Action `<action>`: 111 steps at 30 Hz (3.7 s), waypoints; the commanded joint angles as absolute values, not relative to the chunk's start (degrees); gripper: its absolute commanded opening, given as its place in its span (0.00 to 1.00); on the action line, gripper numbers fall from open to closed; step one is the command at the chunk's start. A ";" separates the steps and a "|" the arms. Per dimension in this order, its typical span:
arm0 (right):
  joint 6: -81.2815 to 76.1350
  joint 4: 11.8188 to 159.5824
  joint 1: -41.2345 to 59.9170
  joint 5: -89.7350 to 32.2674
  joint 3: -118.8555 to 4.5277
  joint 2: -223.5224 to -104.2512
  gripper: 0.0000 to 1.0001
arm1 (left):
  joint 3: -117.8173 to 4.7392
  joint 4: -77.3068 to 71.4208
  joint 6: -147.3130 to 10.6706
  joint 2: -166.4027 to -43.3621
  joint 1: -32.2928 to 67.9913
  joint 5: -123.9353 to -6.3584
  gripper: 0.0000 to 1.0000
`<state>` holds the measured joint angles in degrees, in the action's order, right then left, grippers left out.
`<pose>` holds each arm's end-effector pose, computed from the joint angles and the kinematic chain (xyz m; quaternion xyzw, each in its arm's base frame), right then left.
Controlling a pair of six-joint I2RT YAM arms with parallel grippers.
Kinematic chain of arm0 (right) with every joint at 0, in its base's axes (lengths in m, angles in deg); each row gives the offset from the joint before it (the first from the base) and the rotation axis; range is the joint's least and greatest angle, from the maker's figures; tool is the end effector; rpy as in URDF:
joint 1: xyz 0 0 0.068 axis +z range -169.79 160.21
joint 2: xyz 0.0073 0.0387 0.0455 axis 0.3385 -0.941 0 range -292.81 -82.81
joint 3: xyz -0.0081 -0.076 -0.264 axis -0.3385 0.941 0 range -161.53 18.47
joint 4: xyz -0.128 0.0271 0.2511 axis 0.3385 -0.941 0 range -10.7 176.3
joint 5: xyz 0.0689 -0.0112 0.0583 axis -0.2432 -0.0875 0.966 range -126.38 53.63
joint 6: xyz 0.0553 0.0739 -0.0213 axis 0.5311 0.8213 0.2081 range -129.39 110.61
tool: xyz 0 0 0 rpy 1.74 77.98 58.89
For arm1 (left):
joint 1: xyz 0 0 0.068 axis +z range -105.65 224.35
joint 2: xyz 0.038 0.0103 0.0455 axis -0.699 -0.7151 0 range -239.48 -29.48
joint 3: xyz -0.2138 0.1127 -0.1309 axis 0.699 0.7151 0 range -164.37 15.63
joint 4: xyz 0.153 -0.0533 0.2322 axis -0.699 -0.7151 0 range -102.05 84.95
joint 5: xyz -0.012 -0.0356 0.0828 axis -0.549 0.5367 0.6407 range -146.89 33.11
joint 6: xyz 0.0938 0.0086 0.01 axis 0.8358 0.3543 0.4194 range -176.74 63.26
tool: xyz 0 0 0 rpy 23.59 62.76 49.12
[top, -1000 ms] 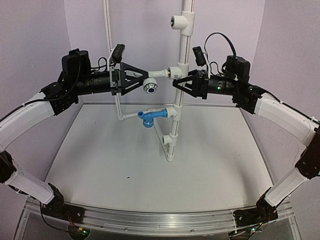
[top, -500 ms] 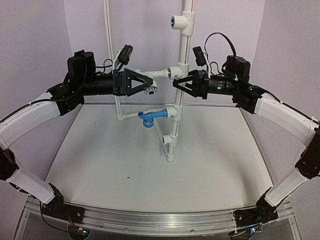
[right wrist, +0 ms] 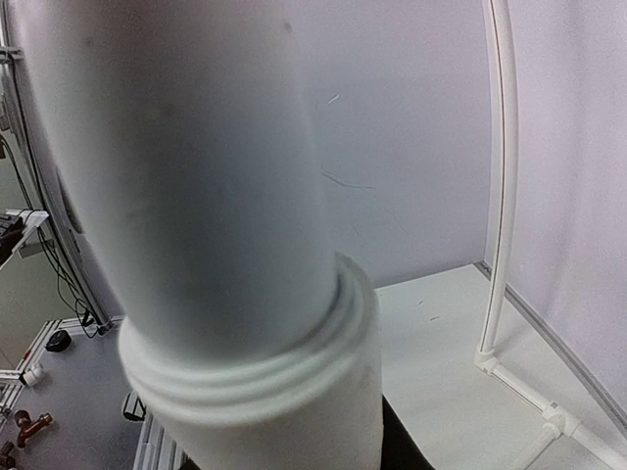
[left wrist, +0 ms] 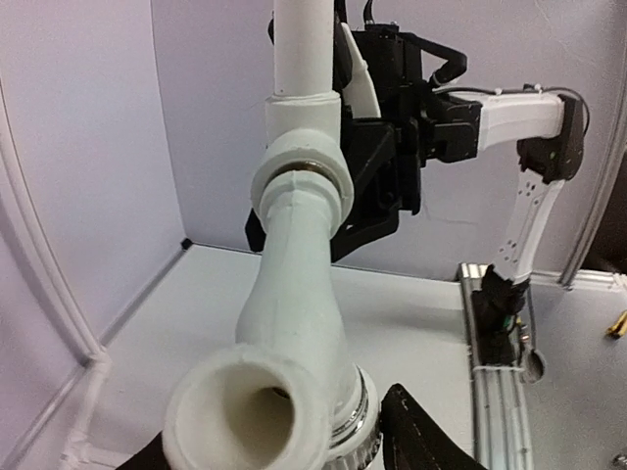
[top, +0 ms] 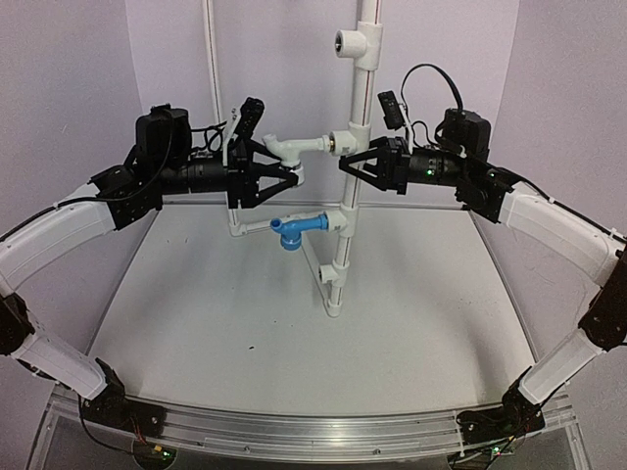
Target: Install the water faucets
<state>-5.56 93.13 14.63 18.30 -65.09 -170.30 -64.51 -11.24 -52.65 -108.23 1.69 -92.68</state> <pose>0.2931 0.2857 0.4271 -0.4825 0.5026 0.5099 0.5047 0.2438 -0.2927 0.4290 0.4689 0.5604 -0.4263 0.5333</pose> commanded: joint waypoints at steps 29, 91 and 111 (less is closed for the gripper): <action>3.45 86.82 14.08 19.84 -67.44 -169.62 0.31 | -46.15 -7.03 -81.89 -87.15 1.03 -78.93 0.50; -0.71 86.59 14.18 25.60 -62.46 -170.40 0.00 | -53.30 24.82 -90.87 -109.08 5.01 -87.03 0.25; -1.47 86.30 14.19 24.64 -62.26 -170.90 0.00 | -65.35 20.15 -84.43 -114.45 8.38 -103.19 0.19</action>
<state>-7.91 94.31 13.62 22.39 -63.48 -170.75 -60.56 20.52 -86.70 -113.74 7.79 -99.42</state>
